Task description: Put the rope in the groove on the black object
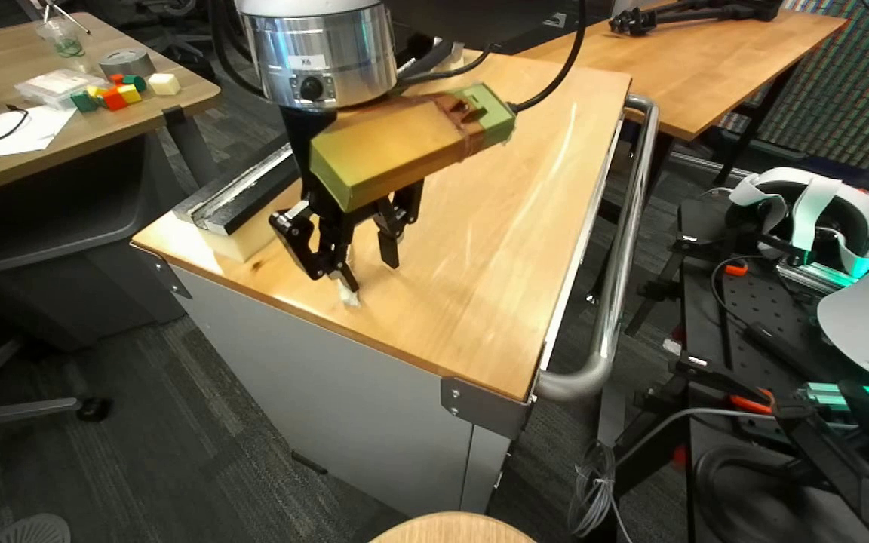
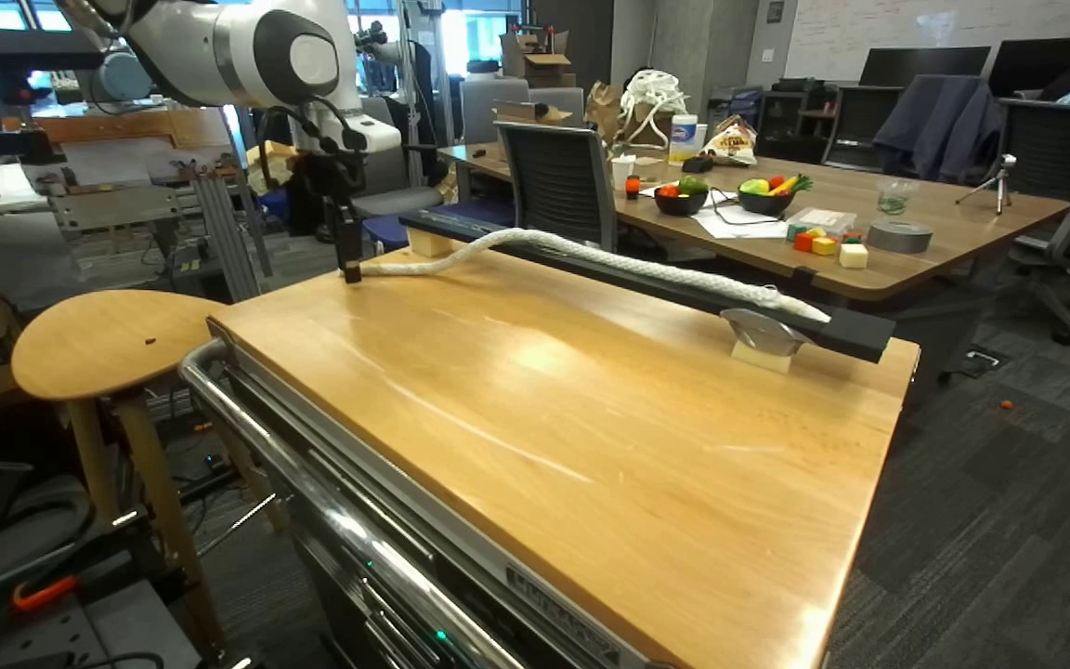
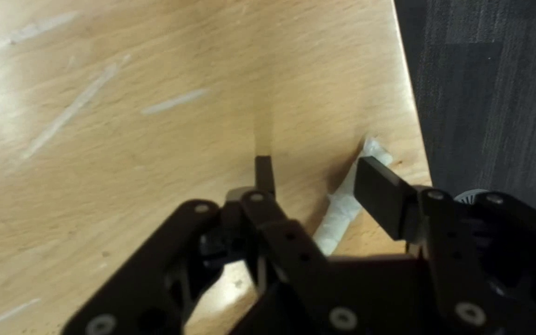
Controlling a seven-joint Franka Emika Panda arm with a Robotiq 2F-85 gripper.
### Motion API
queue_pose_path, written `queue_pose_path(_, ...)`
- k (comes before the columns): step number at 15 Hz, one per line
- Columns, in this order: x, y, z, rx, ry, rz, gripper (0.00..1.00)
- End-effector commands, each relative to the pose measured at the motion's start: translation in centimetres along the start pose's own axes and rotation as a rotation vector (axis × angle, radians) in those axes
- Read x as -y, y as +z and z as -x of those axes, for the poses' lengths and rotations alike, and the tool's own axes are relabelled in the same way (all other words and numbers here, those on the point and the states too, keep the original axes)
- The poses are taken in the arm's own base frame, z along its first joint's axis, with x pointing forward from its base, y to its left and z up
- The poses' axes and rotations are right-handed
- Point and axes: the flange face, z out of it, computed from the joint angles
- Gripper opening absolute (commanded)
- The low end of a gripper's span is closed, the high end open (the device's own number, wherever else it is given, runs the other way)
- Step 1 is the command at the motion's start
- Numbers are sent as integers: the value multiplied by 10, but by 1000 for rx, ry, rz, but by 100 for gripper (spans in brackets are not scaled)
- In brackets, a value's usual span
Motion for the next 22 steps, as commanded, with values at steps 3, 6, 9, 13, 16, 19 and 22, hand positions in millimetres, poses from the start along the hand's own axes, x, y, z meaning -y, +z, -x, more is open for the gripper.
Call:
queue_pose_path(3,5,-12,4,-13,-3,-85,77)
queue_pose_path(6,4,-18,5,-15,-3,-130,91)
queue_pose_path(9,3,-22,2,-28,13,-166,93)
queue_pose_path(13,5,-11,-11,-12,56,-169,62)
queue_pose_path(16,3,0,-19,20,88,-159,50)
queue_pose_path(19,2,5,-22,34,106,-161,43)
queue_pose_path(22,1,0,-21,40,111,-170,36)
